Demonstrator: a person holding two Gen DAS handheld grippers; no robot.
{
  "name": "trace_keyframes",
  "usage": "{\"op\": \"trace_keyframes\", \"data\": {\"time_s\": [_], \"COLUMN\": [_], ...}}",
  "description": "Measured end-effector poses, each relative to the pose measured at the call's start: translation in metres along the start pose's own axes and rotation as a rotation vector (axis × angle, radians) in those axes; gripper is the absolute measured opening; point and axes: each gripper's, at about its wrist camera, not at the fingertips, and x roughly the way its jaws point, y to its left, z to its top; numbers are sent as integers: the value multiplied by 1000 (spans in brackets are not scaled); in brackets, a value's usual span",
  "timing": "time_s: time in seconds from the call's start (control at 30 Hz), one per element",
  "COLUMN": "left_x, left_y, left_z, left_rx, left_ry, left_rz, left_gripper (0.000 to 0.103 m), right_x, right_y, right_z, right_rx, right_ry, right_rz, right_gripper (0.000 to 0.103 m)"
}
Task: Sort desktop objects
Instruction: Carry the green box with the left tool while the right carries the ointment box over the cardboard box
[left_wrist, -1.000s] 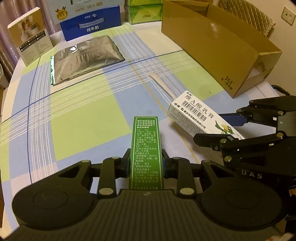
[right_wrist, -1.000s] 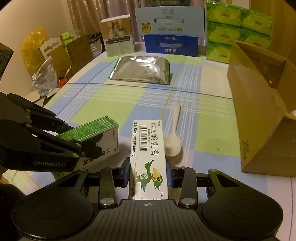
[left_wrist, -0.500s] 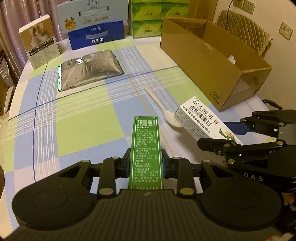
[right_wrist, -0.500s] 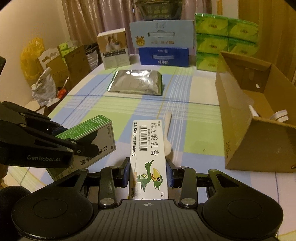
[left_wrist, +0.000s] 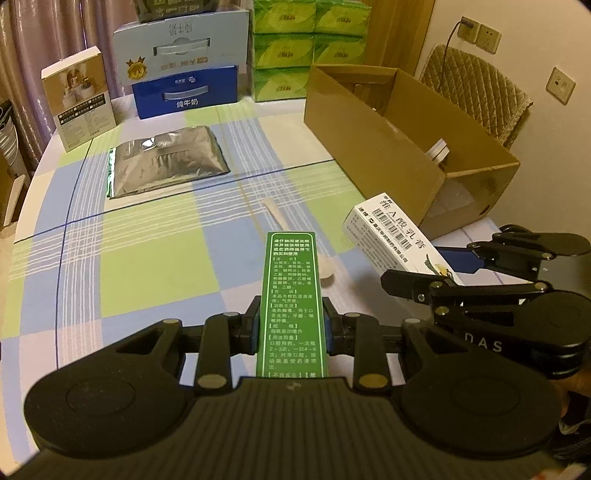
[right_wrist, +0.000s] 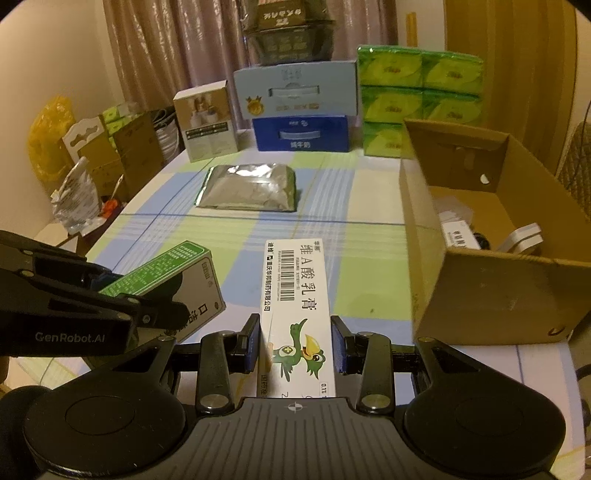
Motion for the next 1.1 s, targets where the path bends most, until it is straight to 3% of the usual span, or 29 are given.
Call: {"op": "trace_keyframes", "data": {"time_s": [0.47, 1.1], "left_x": [-3, 7], "left_y": [-21, -72], "left_z": [21, 76], "left_rx": [22, 95], "left_ry": [-38, -95], "left_rz": [-20, -78], "left_gripper": [25, 25], "right_x": [-29, -57], "right_y": [-31, -98], "right_z": [19, 46], "right_rx": [34, 82], "right_ry": [-79, -157], "right_rz": [-56, -153], "right_gripper": [35, 35]}}
